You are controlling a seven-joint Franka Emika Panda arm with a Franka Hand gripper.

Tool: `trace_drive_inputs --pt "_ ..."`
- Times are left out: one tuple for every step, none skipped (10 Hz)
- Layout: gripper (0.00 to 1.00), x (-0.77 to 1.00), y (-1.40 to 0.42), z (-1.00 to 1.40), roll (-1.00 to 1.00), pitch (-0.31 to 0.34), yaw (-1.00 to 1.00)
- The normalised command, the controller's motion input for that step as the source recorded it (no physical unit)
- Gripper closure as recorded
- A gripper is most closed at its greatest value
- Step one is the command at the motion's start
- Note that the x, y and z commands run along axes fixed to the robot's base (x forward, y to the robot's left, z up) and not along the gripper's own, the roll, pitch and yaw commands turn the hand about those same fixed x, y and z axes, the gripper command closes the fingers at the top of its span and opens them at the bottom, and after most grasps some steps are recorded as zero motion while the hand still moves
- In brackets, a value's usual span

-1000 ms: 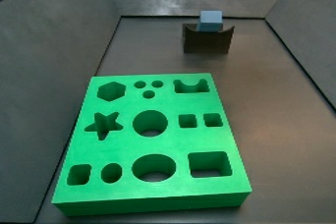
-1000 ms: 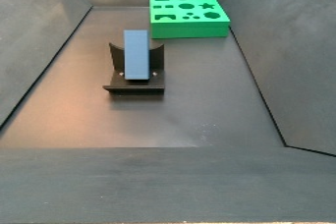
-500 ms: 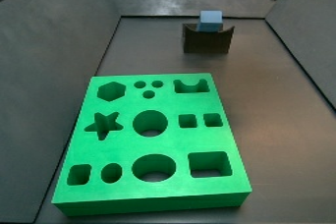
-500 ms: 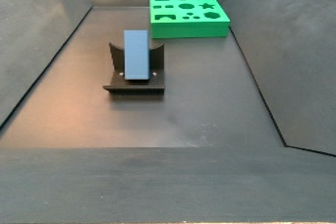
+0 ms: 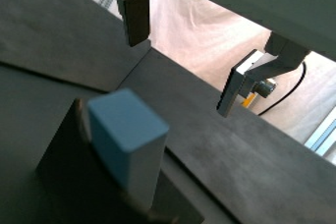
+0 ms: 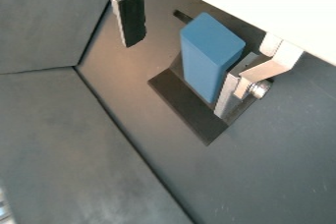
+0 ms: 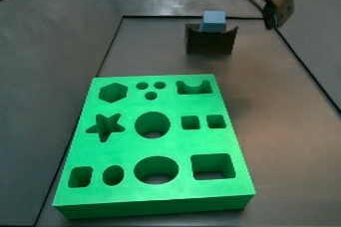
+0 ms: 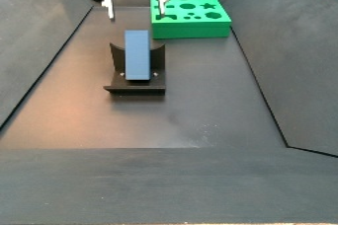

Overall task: Pick up the rectangle object. Move up. Place the rectangle object on the fixture. Regrasp the rectangle object. Move to above the board. Insert the rectangle object.
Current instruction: Regrasp the rectangle object.

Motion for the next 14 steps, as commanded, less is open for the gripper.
trace_drive_inputs --pt "0.0 0.08 0.05 -1.0 0.07 -0.137 -0.02" --pt "0.0 0.08 0.04 -1.0 0.07 -0.112 -0.05" --pt "0.0 0.09 0.04 -1.0 0.07 -0.089 -0.06" --pt "0.0 0.09 0.04 -1.0 0.06 -0.07 -0.07" --pt "0.0 0.08 0.02 -0.73 0.07 -0.024 -0.06" --pt "0.0 0.08 0.01 -0.63 0.06 -0.007 -0.06" --pt "0.0 0.08 0.01 -0.44 0.06 0.023 -0.04" --pt "0.0 0.08 0.0 -0.3 0.06 0.035 -0.02" --pt "0.0 0.02 0.0 -0.19 0.06 0.05 -0.01" --pt "0.0 0.02 -0.01 -0.19 0.05 0.044 0.0" --pt "0.0 0.02 0.0 -0.19 0.05 0.045 0.01" --pt "0.0 0.02 0.0 -0.19 0.05 0.045 0.02" --pt "0.0 0.02 0.0 -0.18 0.05 0.045 0.02" --pt "1.0 0.0 0.0 0.0 0.0 0.0 0.0"
